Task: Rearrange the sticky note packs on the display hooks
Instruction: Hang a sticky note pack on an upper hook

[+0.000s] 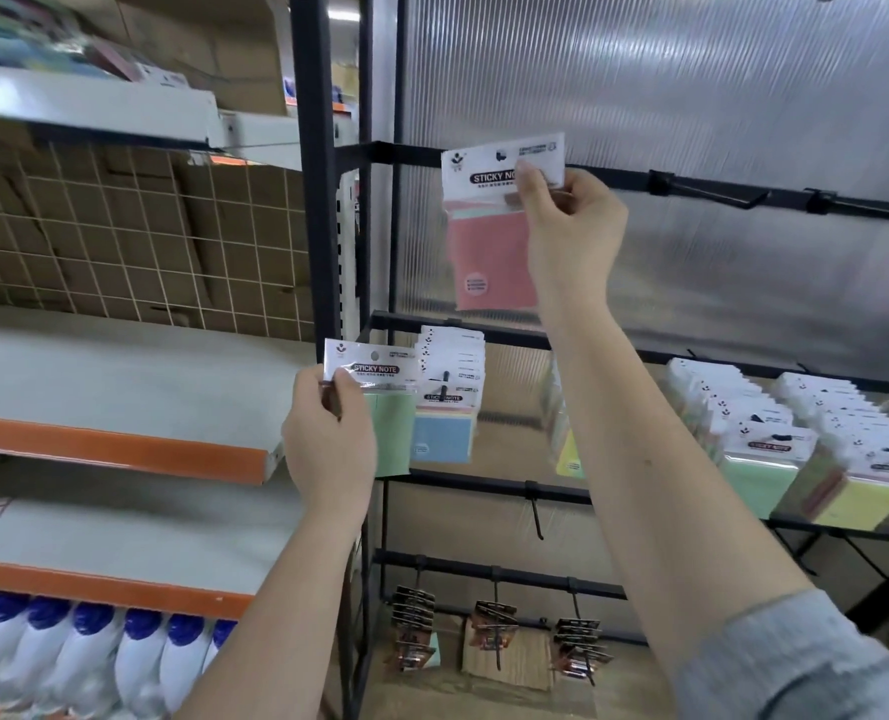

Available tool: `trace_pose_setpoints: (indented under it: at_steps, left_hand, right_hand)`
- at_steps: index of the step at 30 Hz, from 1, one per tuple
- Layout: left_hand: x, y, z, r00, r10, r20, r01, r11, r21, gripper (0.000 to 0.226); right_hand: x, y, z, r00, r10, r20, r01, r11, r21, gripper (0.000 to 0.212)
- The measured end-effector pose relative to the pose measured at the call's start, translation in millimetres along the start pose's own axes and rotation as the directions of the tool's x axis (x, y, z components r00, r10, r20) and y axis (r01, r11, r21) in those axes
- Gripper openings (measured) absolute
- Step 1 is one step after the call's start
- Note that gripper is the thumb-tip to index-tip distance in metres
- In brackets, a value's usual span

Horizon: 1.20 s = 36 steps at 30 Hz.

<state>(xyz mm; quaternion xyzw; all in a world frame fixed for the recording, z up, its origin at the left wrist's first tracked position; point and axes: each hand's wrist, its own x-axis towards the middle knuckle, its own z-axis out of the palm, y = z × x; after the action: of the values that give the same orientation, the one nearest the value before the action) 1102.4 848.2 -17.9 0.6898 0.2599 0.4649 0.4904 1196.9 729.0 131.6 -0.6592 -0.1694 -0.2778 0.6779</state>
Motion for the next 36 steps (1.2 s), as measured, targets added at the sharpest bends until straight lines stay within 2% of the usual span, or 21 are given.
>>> trace_pose_setpoints:
  at_steps: [8,13,19,23,28,33,36]
  left_hand:
    - [5,3,4,0.999,0.004,-0.045,-0.007,0.998,-0.064,0.02]
    - [4,2,9,0.998,0.003,-0.067,-0.008,0.998,-0.068,0.019]
    - [3,0,15,0.996,0.005,-0.083,-0.01,0.998,-0.059,0.017]
    - [5,-2,20,0.997,0.013,-0.076,-0.017,0.998,-0.061,0.017]
    - [10,2,20,0.999,0.025,-0.022,-0.027,0.994,-0.103,0.02]
    - [19,11,20,0.997,0.077,-0.012,-0.078,0.99,-0.114,0.021]
    - [21,13,21,0.996,0.082,0.019,-0.079,0.988,-0.129,0.018]
  right_hand:
    - [10,5,16,0.996,0.075,-0.049,-0.071,0.995,0.074,0.036]
    - [16,20,19,0.994,0.097,-0.048,-0.094,0.993,0.068,0.034]
    - [47,39,32,0.984,0.178,0.012,-0.177,0.983,-0.048,0.024]
    - [79,52,42,0.973,0.224,0.057,-0.209,0.958,-0.197,0.031]
    - [99,68,51,0.974,0.221,0.048,-0.191,0.917,-0.35,0.05]
    - [104,78,55,0.967,0.256,0.015,-0.236,0.913,-0.332,0.045]
    - [105,79,55,0.972,0.233,-0.011,-0.224,0.917,-0.329,0.025]
